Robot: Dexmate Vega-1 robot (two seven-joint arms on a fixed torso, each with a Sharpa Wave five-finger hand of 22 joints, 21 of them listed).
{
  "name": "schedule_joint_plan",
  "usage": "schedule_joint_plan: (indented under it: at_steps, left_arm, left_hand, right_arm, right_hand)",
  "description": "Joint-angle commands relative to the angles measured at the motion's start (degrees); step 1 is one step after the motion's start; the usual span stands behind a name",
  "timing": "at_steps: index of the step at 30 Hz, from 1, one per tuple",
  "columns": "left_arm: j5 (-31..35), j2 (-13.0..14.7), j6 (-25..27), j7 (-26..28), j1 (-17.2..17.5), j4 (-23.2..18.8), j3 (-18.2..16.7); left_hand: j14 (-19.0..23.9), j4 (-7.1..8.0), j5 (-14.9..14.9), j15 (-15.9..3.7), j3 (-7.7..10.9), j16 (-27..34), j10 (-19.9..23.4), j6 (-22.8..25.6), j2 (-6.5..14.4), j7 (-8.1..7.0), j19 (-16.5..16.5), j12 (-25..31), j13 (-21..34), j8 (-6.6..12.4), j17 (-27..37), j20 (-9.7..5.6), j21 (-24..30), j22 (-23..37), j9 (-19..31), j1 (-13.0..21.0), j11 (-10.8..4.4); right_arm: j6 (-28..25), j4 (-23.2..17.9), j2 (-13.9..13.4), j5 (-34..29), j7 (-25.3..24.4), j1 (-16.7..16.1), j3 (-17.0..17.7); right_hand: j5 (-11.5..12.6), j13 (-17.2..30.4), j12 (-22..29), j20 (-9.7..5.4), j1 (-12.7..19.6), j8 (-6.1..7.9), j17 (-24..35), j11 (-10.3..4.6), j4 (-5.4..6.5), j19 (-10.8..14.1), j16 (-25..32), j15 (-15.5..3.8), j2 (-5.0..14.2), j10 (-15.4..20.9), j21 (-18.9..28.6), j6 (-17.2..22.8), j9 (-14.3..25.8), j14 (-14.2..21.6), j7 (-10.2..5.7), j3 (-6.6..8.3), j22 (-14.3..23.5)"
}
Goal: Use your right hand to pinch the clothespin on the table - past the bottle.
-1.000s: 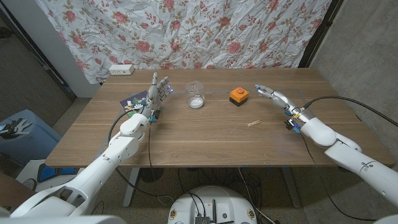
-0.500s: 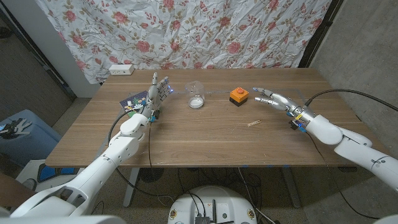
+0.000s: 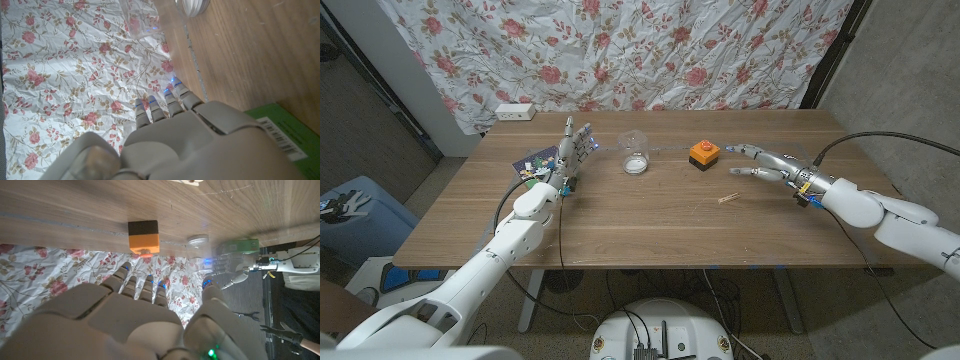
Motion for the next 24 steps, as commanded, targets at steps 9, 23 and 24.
schedule_joint_plan:
  at_steps: [9,23,24]
  left_arm:
    - [0.0,0.0,-0.1,0.0,0.0,0.0,0.0]
    - [0.1,-0.1,-0.1,0.0,-0.1,0.1,0.0]
    - [0.0,-0.1,-0.1,0.0,-0.1,0.1,0.0]
  left_hand:
    - [0.5,0.32,0.2,-0.42,0.0,0.3,0.2,0.0,0.5,-0.5,0.4,0.4,0.1,0.36,0.2,-0.03,0.4,0.1,0.3,0.2,-0.37]
    - [0.5,0.32,0.2,-0.41,0.0,0.3,0.1,0.0,0.5,-0.5,0.3,0.3,0.1,0.36,0.2,-0.03,0.4,0.1,0.3,0.2,-0.45]
    - [0.5,0.32,0.2,-0.4,0.0,0.3,0.1,0.0,0.5,-0.5,0.4,0.3,0.1,0.36,0.2,-0.04,0.4,0.1,0.3,0.2,-0.47]
  right_arm:
    - [-13.5,-13.0,-8.8,-6.7,4.5,-3.8,2.6]
    - [-18.1,-16.8,-10.8,-8.8,10.0,-1.6,1.3]
    - [-18.8,-17.2,-10.8,-9.1,10.5,-1.4,1.2]
  right_hand:
    - [1.5,0.4,0.1,2.06,6.2,1.29,0.1,0.85,-1.28,-0.3,0.3,1.88,-0.73,-1.0,0.4,2.1,0.3,-1.2,-0.97,2.19,0.2]
    - [2.5,0.6,0.0,4.15,11.4,2.14,0.1,2.08,-1.41,0.7,0.9,3.56,-3.11,-3.3,0.8,3.6,0.6,-0.6,-2.2,3.92,0.1]
    - [2.5,0.6,0.0,4.24,11.7,2.19,0.1,2.34,-1.41,1.0,1.0,3.7,-3.47,-3.3,0.9,3.6,0.6,-0.5,-2.19,3.95,0.1]
